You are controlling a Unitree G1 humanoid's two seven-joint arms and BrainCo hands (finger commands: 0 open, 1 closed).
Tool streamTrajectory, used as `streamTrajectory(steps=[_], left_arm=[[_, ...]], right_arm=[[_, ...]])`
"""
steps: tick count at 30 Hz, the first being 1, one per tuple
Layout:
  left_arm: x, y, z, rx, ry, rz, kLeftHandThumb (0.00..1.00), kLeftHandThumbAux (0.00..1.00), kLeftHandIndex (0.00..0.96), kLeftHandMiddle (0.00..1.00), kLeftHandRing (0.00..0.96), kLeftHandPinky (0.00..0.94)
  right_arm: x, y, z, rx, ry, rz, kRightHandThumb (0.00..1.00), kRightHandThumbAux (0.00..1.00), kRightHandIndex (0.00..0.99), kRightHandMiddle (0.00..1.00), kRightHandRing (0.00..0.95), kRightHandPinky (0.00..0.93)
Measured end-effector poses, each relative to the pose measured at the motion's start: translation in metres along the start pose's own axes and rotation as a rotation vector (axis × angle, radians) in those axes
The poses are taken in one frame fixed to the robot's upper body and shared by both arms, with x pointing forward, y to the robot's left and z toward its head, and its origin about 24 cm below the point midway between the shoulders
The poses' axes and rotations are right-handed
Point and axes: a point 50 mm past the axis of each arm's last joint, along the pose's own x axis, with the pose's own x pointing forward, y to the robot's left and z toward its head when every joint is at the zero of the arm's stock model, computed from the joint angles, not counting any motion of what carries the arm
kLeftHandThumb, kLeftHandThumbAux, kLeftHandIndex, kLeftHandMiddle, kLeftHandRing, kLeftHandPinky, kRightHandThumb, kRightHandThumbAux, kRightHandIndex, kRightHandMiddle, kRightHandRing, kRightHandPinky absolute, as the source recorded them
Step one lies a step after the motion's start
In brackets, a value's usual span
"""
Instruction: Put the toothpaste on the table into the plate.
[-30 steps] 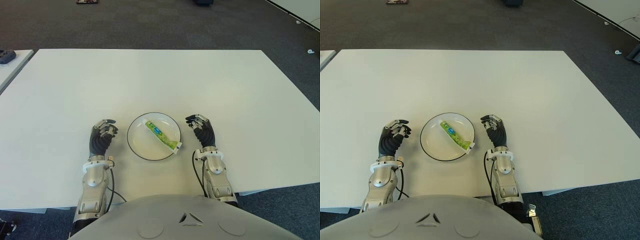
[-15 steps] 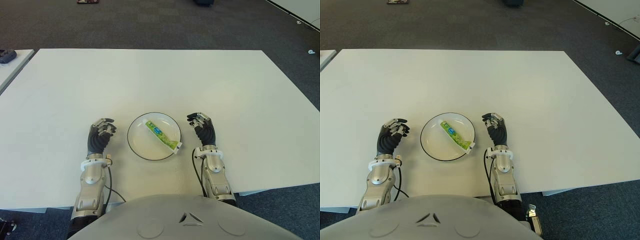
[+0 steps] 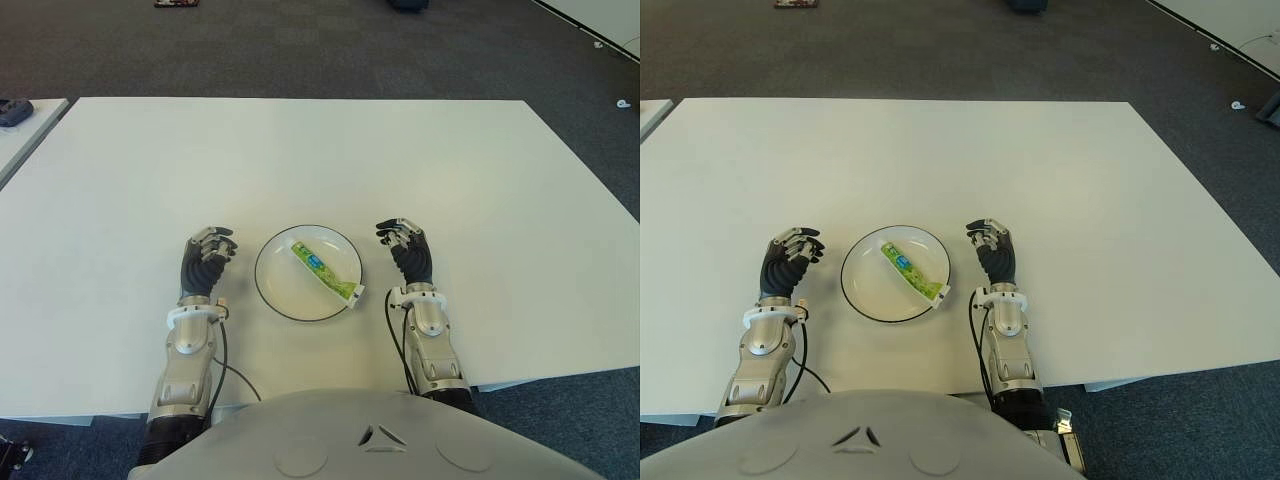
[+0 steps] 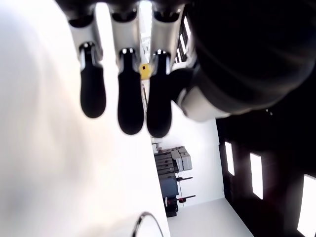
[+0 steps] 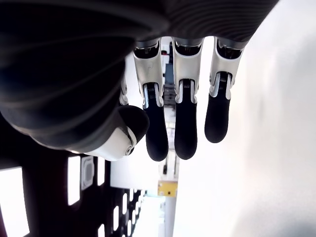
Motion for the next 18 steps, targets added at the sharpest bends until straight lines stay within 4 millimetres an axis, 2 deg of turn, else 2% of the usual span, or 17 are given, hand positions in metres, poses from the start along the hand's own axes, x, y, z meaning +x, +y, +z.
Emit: streamTrajectory(steps=[18], left_arm=[[0.01,-0.004,-0.006,-0.006,0.045,-0.02,0.703,0.717,0.43,0.572,0.57,0.552]], right_arm=[[0.011,-0.011,0.007,-0.012,-0.031,-0.031,0.708,0.729,0.428,0.43,0.396,0.39]])
